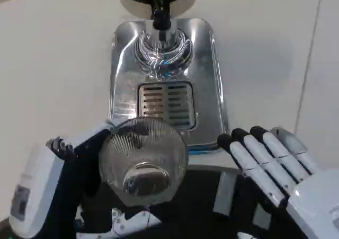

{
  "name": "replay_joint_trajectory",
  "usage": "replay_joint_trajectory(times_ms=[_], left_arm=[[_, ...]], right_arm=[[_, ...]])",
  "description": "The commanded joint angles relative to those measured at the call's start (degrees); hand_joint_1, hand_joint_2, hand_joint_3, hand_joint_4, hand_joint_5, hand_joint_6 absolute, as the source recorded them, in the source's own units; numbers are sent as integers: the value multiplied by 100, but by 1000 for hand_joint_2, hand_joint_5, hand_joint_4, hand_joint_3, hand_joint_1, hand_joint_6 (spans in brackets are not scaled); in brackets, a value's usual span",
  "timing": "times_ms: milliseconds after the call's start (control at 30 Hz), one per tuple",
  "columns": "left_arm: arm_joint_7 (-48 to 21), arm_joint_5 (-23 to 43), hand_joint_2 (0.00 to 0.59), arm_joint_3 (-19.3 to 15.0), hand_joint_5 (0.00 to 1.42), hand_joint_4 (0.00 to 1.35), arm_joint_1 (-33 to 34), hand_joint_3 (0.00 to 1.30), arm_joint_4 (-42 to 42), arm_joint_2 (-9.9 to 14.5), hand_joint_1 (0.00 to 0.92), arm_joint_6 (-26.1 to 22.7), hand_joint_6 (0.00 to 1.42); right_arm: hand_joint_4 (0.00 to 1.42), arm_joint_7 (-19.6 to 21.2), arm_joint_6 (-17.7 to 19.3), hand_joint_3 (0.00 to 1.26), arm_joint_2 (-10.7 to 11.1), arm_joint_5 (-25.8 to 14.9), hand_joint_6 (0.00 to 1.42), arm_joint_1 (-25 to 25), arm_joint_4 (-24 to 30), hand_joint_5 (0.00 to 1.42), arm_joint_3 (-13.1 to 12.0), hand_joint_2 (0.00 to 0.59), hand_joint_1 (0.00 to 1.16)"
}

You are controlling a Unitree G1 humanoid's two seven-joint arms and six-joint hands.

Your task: Grasp the cup under the faucet to collect the drink, then remove the cup.

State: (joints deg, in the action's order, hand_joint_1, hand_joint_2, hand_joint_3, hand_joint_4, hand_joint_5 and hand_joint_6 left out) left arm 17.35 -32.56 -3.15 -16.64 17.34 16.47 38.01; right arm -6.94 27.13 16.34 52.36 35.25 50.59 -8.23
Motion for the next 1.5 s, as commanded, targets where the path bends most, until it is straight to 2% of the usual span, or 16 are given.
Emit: replay_joint_trajectory(times_ms=[33,467,833,1067,1233,1500], left_arm=[[-13,10,67,5,1374,1275,-38,1204,62,-58,705,147,1424],[4,-13,71,-2,1374,1260,113,1203,-105,-136,698,52,1424],[89,-173,72,2,1374,1260,660,1210,-657,-229,697,-153,1424],[345,-426,72,133,1374,1260,1622,1210,-1563,-388,697,-533,1424],[803,-697,72,365,1374,1260,2575,1205,-2624,-510,697,-845,1424],[1468,-766,72,715,1374,1260,3778,1212,-4202,-481,697,-980,1424]], right_arm=[[0,-60,-31,0,-38,-55,0,72,108,0,-16,586,0],[0,-251,-245,0,-66,-80,0,-68,161,0,64,586,0],[0,-222,-339,0,-160,-65,0,13,199,0,17,586,0],[0,-185,-344,0,-350,30,0,272,322,0,-21,586,0],[0,-178,-353,0,-532,193,0,463,457,0,1,586,0],[0,-234,-358,0,-799,498,0,616,655,0,120,586,0]])
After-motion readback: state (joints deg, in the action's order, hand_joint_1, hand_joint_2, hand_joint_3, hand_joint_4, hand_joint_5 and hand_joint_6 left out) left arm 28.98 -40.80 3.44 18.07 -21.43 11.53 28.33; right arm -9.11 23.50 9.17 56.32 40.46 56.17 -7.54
